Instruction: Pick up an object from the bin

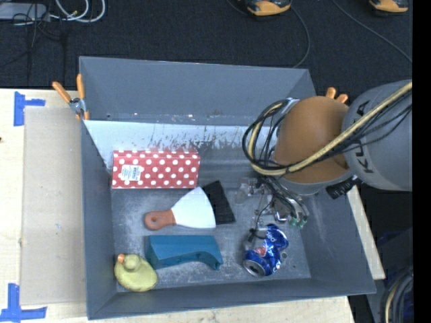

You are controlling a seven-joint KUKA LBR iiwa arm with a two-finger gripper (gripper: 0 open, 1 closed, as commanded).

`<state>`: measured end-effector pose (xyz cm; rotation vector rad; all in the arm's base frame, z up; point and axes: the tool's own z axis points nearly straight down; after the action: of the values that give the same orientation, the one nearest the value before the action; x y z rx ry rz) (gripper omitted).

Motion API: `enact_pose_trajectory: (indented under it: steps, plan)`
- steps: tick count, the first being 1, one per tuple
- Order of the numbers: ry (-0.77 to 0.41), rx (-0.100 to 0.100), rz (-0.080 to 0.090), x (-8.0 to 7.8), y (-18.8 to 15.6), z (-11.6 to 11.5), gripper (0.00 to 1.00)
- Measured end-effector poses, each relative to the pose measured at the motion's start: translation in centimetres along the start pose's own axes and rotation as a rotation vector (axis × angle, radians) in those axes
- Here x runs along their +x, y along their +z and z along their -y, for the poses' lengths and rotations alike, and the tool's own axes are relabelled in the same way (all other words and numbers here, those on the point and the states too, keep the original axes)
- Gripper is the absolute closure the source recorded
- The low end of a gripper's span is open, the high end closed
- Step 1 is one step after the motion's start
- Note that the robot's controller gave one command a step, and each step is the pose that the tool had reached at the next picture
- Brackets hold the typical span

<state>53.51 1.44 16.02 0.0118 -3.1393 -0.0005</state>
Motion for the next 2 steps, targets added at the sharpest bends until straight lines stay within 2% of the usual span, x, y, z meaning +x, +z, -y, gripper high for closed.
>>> enact_pose_trajectory:
  steps: [1,2]
  plan:
    - [-0.07,0.0,-0.004,1.0,2.7,-6.7,0.0]
    - [-0.177,-0.001,-0.004,3.1,2.6,-1.7,0.0]
